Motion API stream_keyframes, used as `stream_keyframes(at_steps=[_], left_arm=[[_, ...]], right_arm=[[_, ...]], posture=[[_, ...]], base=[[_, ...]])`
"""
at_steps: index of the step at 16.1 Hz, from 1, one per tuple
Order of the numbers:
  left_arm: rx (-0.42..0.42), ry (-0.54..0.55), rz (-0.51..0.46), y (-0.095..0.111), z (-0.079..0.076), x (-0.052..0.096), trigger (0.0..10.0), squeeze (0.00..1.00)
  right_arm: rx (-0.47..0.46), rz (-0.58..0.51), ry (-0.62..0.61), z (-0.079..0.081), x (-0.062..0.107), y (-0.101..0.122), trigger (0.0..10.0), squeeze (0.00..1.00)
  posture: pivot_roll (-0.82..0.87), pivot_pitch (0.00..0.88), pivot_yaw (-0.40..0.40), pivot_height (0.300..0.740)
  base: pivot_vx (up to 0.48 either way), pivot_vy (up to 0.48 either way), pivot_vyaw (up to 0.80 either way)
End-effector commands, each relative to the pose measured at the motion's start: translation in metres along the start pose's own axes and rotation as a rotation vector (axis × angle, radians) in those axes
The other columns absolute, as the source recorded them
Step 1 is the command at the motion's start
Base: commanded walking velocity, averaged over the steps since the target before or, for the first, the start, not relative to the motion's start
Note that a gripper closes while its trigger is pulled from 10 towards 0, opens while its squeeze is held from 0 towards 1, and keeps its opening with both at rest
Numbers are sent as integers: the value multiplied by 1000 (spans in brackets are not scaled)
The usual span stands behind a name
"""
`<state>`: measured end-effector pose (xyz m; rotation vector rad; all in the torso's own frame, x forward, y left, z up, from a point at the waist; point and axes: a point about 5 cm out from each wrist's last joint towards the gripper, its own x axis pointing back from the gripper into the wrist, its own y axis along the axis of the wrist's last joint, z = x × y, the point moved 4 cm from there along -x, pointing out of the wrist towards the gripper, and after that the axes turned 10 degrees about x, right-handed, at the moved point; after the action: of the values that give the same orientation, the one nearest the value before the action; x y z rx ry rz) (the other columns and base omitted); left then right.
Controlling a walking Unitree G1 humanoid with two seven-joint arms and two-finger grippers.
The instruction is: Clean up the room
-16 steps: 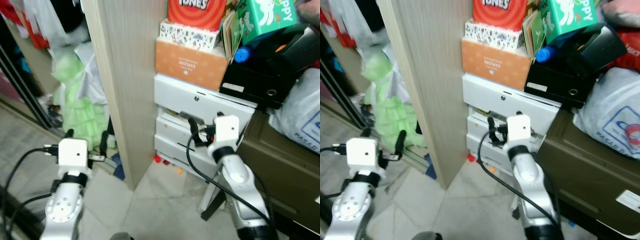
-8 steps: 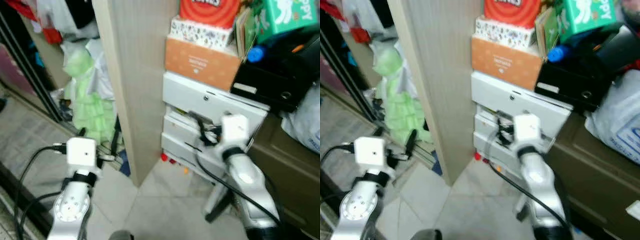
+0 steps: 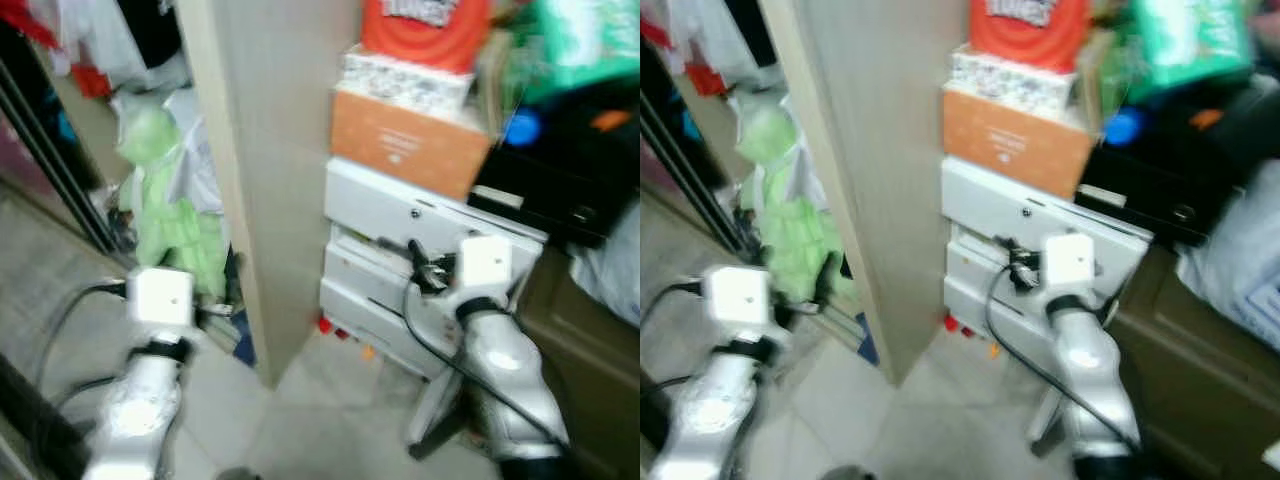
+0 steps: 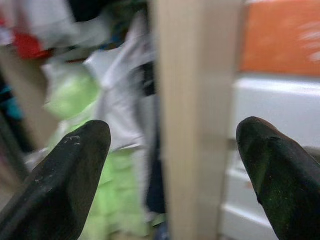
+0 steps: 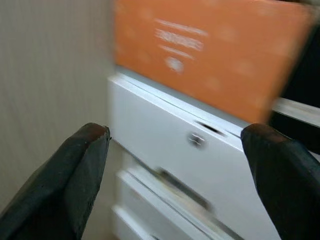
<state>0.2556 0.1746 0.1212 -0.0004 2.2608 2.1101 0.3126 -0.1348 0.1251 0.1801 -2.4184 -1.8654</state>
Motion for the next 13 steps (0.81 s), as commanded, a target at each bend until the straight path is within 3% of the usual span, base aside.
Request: stream_keyframes(at_steps=[1, 6, 13], left_arm=[[8, -19, -6, 2, -7, -2, 10000, 0], [-6, 71, 27, -5, 7, 23, 10000, 0], [-33, 86, 30, -5, 9, 28, 10000, 0]], right_arm=[[13, 3, -27, -11, 5, -1, 10000, 0], [58, 58, -46, -23, 32, -9, 10000, 0], [77, 76, -50, -26, 37, -12, 10000, 0]], posture=[[-57, 0, -54, 740], [-49, 0, -57, 740], [-50, 0, -50, 740]], base=[[259, 0, 0], [0, 0, 0], [0, 0, 800]])
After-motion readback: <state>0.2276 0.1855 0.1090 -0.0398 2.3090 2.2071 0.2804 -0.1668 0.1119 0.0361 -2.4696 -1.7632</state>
